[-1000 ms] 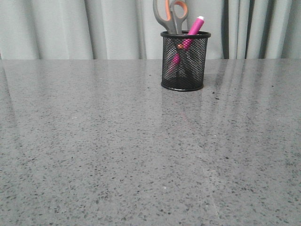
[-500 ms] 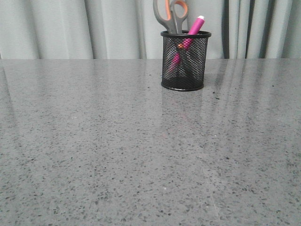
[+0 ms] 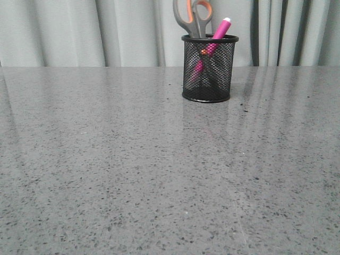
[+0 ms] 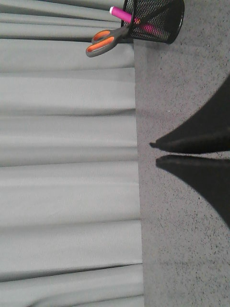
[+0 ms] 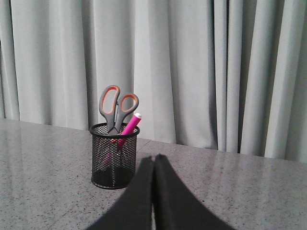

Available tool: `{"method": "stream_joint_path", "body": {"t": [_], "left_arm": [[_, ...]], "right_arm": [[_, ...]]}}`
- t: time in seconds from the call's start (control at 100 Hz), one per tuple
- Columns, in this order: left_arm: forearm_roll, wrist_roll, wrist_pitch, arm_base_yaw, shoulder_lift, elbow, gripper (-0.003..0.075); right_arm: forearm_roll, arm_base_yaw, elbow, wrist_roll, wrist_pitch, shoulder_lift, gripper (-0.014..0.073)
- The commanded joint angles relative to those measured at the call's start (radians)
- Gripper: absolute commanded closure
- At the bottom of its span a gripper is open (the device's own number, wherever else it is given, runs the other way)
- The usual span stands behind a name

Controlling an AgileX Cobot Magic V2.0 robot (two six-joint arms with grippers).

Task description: Put pen and scissors into bin

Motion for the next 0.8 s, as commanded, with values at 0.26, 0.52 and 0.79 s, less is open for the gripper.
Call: {"method": "stream_joint_path", "body": {"t": [0.26,0.52,0.79], "left_arm": [[0.041,-0.015,-0.035,-0.001,-0.002,-0.024,0.0739],[0.773,-0.695,-0.17,0.001,0.002,0.065,0.0739],[0.792,-0.773,-0.166,0.091,0.0,0.171,0.0739]], "right_arm": [[-0.007,-0.006,-0.028,-0.006,-0.037,-0.014,0.0665],[-0.007,-0.006,-0.028,-0.006,-0.037,-0.014,0.0665],[-0.007,-0.006,-0.028,-0.006,-0.037,-0.014,0.0665]]}}
